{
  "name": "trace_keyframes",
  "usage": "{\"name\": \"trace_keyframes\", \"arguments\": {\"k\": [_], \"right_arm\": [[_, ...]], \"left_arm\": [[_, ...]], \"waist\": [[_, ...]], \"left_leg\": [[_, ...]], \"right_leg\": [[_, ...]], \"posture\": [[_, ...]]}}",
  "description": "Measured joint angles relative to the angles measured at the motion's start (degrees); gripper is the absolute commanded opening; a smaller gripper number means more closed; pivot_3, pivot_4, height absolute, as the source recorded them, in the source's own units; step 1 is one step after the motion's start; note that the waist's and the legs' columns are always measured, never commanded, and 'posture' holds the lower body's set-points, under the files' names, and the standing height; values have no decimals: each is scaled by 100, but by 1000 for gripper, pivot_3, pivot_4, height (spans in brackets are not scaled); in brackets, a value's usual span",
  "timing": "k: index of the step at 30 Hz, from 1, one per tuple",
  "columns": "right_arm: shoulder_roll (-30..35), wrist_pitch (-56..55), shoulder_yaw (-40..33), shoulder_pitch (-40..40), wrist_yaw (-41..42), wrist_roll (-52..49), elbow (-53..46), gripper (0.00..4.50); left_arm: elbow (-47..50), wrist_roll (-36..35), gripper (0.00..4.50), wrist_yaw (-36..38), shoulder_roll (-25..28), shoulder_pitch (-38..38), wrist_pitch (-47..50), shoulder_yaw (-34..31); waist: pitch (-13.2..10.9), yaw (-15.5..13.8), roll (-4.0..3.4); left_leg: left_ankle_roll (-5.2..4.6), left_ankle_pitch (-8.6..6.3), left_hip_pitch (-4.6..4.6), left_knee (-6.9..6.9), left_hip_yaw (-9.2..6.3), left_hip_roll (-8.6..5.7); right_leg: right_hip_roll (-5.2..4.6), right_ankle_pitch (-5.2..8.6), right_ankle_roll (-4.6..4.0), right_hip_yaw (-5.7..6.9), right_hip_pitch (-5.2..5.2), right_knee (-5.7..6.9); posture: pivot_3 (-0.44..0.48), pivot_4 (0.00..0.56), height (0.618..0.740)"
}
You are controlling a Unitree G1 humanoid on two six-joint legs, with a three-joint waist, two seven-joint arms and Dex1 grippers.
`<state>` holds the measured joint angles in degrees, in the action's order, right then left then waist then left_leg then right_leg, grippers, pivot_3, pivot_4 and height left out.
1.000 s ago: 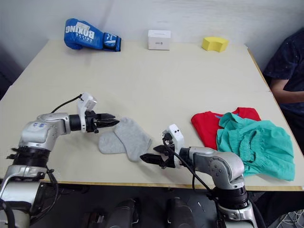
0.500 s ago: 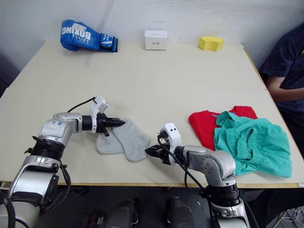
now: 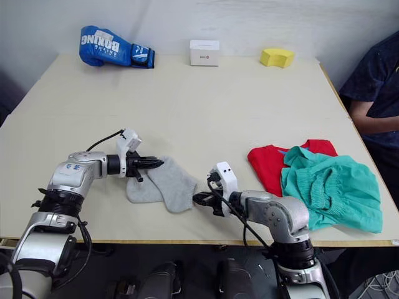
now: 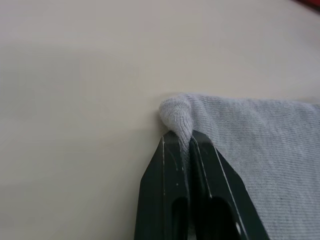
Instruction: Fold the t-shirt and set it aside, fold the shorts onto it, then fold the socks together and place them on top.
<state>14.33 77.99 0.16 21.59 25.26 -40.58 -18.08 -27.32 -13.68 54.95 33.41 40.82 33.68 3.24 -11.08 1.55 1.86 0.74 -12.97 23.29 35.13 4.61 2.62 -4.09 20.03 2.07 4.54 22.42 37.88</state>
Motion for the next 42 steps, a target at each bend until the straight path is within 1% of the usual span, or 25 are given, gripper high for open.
{"name": "trace_keyframes", "arguments": {"k": [2, 4, 6, 10, 12, 15, 22, 23, 29, 32, 38, 42], "right_arm": [[-40, 217, -220, -4, 2, -187, -1, 1959], [-339, 582, -690, -22, -106, -393, 32, 2686], [-547, 853, -935, -29, -171, -546, 32, 3332], [-1054, 985, -1047, -18, -476, -548, 63, 3332], [-1159, 970, -978, 22, -564, -483, 99, 3332], [-1192, 969, -859, 64, -624, -431, 120, 2693], [-1167, 1197, -571, 155, -576, -460, 215, 263], [-1159, 1215, -563, 180, -556, -478, 195, 14], [-1030, 1260, -608, 307, -470, -512, 276, 14], [-757, 1325, -756, 509, -409, -520, 350, 14], [-8, 1335, -938, 1065, 58, -649, 532, 14], [331, 1149, -879, 1363, 335, -648, 819, 14]], "left_arm": [[-1, 7, 0, -7, 0, 0, -3, -1], [-8, 14, 0, -18, 0, 0, -13, -6], [-17, 21, 0, -25, 0, 0, -28, -7], [-29, 30, 0, -37, -2, 0, -49, -8], [-30, 31, 0, -39, -6, 0, -54, -8], [-31, 31, 0, -40, -16, 0, -62, -8], [-36, 37, 0, -64, -23, 2, -76, -10], [-35, 37, 0, -71, -27, 2, -76, -10], [87, 3, 0, -111, -39, -55, -62, -48], [290, -27, 0, -125, -20, -118, -49, -118], [1150, -441, 0, -194, 97, -291, 27, -717], [1923, -752, 0, -383, 147, -747, 265, -1126]], "waist": [[0, -2, 0], [0, -3, 0], [0, 3, 0], [0, 14, 0], [0, 15, -1], [0, 13, -1], [1, 20, 1], [1, 20, 1], [1, 14, 1], [0, 9, 0], [-2, 27, -2], [-3, 43, -3]], "left_leg": [[-1, 0, -1, 0, 1, 0], [0, 0, -1, 0, 1, 1], [0, 0, -2, 0, 1, 2], [0, 0, -4, -1, 2, 4], [0, 0, -4, -2, 2, 4], [0, 0, -3, -2, 3, 3], [0, 0, -4, -3, 5, 3], [-1, 1, -5, -3, 5, 3], [-7, 5, 0, -4, 7, 3], [-7, 5, 12, -4, 10, 1], [-7, 1, 16, -16, 19, 4], [-9, -1, 12, -17, 33, 6]], "right_leg": [[0, 0, 1, -2, 1, 1], [0, 0, 1, -2, 2, 6], [0, -1, 0, -3, 2, 9], [1, -1, 0, -4, 4, 10], [1, -1, 0, -4, 5, 9], [0, -1, 0, -7, 4, 7], [1, -3, 1, -9, 4, 7], [1, -5, 1, -9, 4, 7], [-1, -11, 0, -11, 7, 2], [-2, -12, 0, -12, 17, -3], [1, -11, 1, -13, 24, -13], [2, -11, 2, -24, 25, -12]], "posture": [[0, 150, 740], [0, 150, 740], [0, 150, 740], [0, 150, 740], [0, 150, 740], [0, 150, 740], [0, 150, 740], [0, 150, 740], [0, 150, 740], [0, 150, 740], [0, 150, 740], [0, 150, 740]]}}
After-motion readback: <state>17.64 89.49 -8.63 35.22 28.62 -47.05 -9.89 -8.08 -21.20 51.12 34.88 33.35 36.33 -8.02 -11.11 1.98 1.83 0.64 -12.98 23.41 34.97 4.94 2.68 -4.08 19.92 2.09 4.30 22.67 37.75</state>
